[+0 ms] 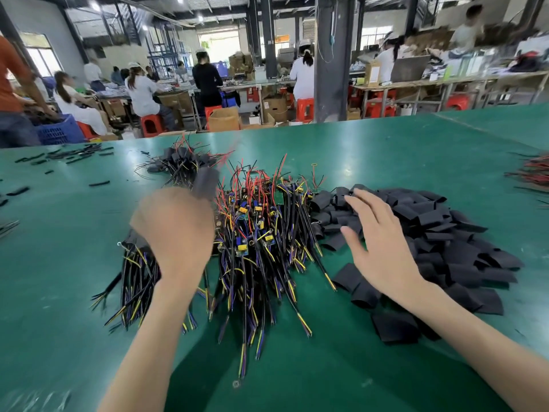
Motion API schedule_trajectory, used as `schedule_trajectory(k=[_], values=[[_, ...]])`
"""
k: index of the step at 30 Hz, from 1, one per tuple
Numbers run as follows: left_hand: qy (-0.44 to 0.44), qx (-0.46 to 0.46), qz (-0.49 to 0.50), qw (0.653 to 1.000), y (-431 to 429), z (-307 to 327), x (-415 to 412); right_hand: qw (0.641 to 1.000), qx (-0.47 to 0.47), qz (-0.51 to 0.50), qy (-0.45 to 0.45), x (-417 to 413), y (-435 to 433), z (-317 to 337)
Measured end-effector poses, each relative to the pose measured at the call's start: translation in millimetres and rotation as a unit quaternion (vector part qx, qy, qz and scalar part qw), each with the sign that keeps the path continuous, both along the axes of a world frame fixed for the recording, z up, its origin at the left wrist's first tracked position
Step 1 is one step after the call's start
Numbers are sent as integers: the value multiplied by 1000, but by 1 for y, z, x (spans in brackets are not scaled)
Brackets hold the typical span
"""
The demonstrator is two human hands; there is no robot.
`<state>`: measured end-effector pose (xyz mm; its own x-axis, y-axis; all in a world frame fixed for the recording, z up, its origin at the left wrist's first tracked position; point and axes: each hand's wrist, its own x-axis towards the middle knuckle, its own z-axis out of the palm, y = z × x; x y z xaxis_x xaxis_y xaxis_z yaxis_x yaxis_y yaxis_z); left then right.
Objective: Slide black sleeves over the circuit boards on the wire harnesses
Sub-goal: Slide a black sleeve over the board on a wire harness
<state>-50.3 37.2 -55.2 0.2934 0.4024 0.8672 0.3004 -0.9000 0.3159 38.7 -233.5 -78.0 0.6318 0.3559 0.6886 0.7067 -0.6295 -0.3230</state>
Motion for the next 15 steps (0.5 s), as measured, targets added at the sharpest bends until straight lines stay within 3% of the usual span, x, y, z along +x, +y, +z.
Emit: schedule_trajectory(k=[3, 6, 8, 10, 13, 15], values=[[125, -112, 115, 979, 27, -11, 0, 995, -46, -66, 53, 7, -3, -5], [207, -176, 167, 948, 37, -18, -2, 990, -73, -61, 107, 13, -9, -5], [212, -179, 180, 944, 37, -19, -1, 977, -52, 39, 204, 16, -13, 3], [200, -180, 185, 945, 34, -16, -1, 933, -95, 154, 310, 17, -17, 10], [153, -168, 160, 961, 24, -10, 0, 893, -262, 185, 315, 19, -19, 3], [106, -134, 111, 979, 12, -7, 1, 896, -281, 173, 297, 20, -17, -4]])
